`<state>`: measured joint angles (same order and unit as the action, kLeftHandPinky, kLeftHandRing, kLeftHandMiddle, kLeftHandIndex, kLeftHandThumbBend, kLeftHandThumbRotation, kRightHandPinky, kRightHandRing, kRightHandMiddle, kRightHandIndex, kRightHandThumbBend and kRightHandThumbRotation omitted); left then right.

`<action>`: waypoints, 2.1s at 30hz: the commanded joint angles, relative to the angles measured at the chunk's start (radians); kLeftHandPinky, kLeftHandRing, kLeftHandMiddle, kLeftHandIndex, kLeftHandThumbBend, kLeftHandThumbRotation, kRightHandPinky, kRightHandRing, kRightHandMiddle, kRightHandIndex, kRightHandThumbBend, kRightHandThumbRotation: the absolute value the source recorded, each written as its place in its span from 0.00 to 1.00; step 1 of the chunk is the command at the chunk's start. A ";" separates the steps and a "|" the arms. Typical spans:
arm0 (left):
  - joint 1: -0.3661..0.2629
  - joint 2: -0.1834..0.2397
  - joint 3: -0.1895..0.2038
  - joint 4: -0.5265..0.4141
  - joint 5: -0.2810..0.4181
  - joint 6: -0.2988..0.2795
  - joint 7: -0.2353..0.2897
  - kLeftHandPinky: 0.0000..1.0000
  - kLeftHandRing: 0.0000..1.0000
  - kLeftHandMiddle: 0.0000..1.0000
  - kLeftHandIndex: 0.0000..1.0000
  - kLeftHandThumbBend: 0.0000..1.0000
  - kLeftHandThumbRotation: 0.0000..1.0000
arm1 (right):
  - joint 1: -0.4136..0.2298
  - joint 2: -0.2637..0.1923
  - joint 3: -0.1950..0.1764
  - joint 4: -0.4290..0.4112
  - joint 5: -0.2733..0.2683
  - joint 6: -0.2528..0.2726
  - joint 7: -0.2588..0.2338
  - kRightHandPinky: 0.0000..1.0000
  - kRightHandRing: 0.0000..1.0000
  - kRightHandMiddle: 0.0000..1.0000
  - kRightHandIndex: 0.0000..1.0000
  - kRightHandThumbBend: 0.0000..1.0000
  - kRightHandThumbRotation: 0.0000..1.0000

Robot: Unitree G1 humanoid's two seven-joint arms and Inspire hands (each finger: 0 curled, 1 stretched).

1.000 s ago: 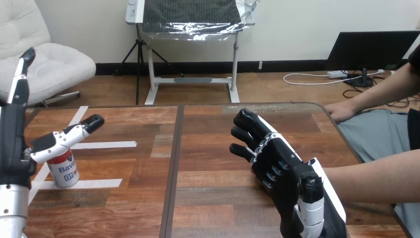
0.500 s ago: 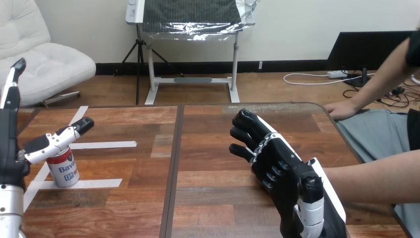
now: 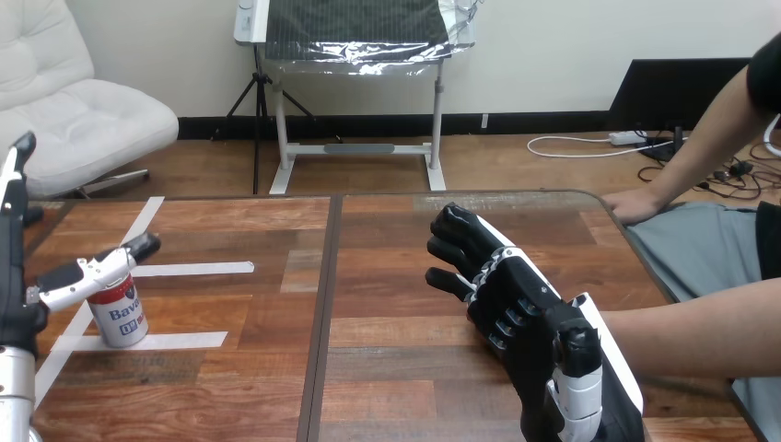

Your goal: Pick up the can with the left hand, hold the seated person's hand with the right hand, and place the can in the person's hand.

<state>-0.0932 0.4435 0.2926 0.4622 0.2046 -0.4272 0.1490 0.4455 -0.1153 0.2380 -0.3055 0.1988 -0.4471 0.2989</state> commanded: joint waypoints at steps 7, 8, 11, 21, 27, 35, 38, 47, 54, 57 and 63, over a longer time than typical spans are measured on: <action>-0.138 0.058 -0.023 0.118 0.001 0.022 -0.008 0.79 0.93 0.96 0.96 1.00 0.24 | -0.031 0.013 0.001 -0.046 0.008 -0.009 -0.001 0.87 0.91 0.91 0.89 0.96 1.00; -0.143 0.059 -0.023 0.126 0.000 0.022 -0.009 0.79 0.93 0.96 0.97 1.00 0.24 | -0.031 0.013 0.001 -0.045 0.009 -0.010 0.000 0.87 0.91 0.91 0.89 0.96 1.00; -0.166 0.067 -0.029 0.171 0.001 0.009 -0.014 0.80 0.94 0.97 0.97 1.00 0.24 | -0.032 0.013 0.001 -0.044 0.010 -0.011 0.001 0.87 0.91 0.91 0.89 0.96 1.00; -0.245 0.090 -0.067 0.292 0.027 0.029 -0.016 0.85 0.96 0.97 0.97 1.00 0.26 | -0.032 0.015 0.002 -0.042 0.013 -0.014 0.003 0.87 0.91 0.91 0.88 0.96 1.00; -0.297 0.109 -0.103 0.379 0.059 0.039 0.008 0.86 0.94 0.95 0.97 1.00 0.30 | -0.031 0.015 0.003 -0.045 0.012 -0.011 0.002 0.87 0.91 0.91 0.88 0.96 1.00; -0.363 0.125 -0.140 0.483 0.084 0.046 0.015 0.85 0.93 0.95 0.96 1.00 0.35 | -0.030 0.015 0.003 -0.044 0.013 -0.015 0.002 0.87 0.91 0.91 0.88 0.96 1.00; -0.385 0.129 -0.152 0.514 0.091 0.047 0.019 0.85 0.93 0.94 0.96 1.00 0.36 | -0.031 0.015 0.002 -0.041 0.015 -0.018 0.004 0.87 0.91 0.91 0.88 0.96 1.00; -0.441 0.134 -0.171 0.583 0.084 0.051 -0.002 0.87 0.96 0.96 0.97 1.00 0.35 | -0.029 0.013 -0.001 -0.051 0.008 -0.011 -0.001 0.86 0.91 0.90 0.88 0.96 1.00; -0.478 0.134 -0.174 0.634 0.066 0.064 -0.024 0.88 0.96 0.96 0.97 1.00 0.34 | -0.030 0.012 -0.001 -0.051 0.011 -0.014 0.001 0.86 0.90 0.90 0.88 0.97 1.00; -0.490 0.135 -0.179 0.647 0.068 0.071 -0.030 0.88 0.95 0.96 0.97 1.00 0.35 | -0.030 0.012 -0.001 -0.053 0.010 -0.013 0.001 0.86 0.90 0.90 0.88 0.97 1.00; -0.512 0.135 -0.184 0.670 0.070 0.089 -0.039 0.88 0.96 0.96 0.97 1.00 0.35 | -0.033 0.012 -0.002 -0.051 0.010 -0.015 0.001 0.85 0.90 0.90 0.88 0.96 1.00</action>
<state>-0.5103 0.5442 0.1267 1.1139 0.2822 -0.3485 0.1156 0.4456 -0.1156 0.2379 -0.3061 0.1996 -0.4472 0.2999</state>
